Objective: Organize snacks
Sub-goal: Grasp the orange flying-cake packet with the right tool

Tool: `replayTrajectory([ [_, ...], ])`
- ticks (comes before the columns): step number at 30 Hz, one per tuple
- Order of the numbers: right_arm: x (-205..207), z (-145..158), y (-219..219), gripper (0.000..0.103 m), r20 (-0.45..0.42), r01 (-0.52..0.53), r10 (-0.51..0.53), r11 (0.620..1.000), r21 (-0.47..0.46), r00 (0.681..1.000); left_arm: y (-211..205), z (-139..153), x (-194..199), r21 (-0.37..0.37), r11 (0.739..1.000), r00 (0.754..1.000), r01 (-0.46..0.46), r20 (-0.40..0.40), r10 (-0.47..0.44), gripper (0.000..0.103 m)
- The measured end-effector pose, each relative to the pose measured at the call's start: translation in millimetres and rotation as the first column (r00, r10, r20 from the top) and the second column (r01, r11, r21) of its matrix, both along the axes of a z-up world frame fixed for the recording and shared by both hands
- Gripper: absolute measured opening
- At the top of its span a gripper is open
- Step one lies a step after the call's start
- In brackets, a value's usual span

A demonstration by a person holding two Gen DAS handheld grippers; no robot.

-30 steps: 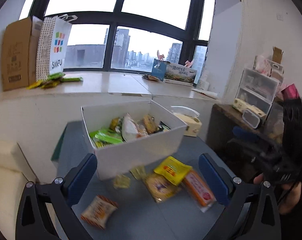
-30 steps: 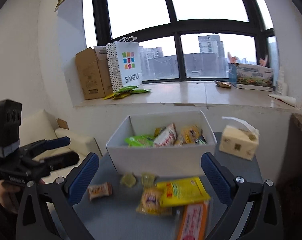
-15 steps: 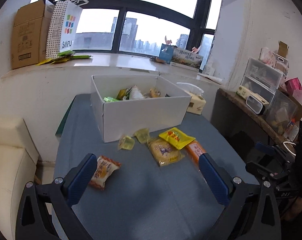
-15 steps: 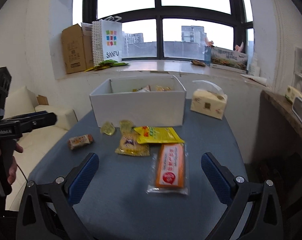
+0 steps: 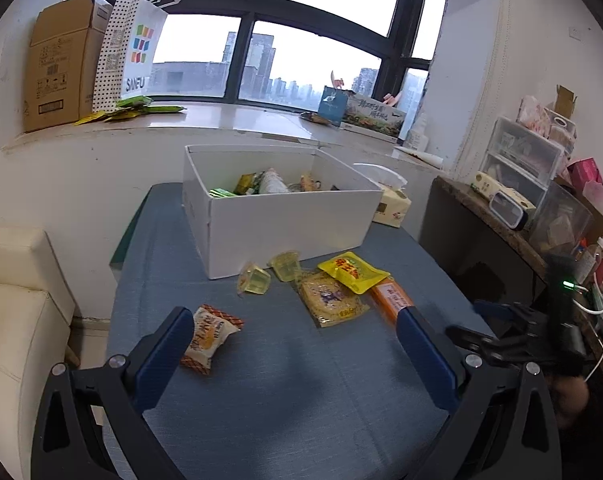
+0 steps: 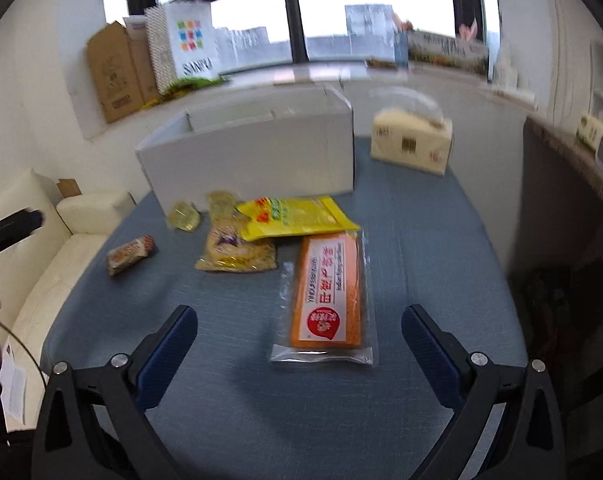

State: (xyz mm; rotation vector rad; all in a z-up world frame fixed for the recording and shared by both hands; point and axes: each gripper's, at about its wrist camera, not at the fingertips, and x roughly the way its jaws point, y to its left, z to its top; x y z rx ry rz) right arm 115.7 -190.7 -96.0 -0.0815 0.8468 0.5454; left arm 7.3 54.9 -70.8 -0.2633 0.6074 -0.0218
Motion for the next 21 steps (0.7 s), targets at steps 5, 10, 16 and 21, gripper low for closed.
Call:
replayTrajectory([
  [5,37,-27,17,0.103,-0.053,-0.008,0.006,0.999,-0.040,0.999,-6,-2,2,0.011,1.000,1.000,0.017,-0.007,-0.017,0.103],
  [10,64,-54,41,0.103,-0.073,-0.033,0.023,0.990,-0.135,0.997,-7,-5,2,0.016,1.000,1.000,0.012,-0.019,-0.011,0.103],
  [16,81,-73,36,0.097,-0.115,0.018,-0.034,0.991,-0.131,0.993,-3,-11,3,0.010,1.000,0.999,-0.001,-0.038,0.001,0.103],
  [21,73,-69,35,0.062,-0.102,-0.001,-0.013,0.990,-0.138,0.995,1,-14,3,0.003,1.000,0.999,-0.014,-0.047,0.014,0.103],
])
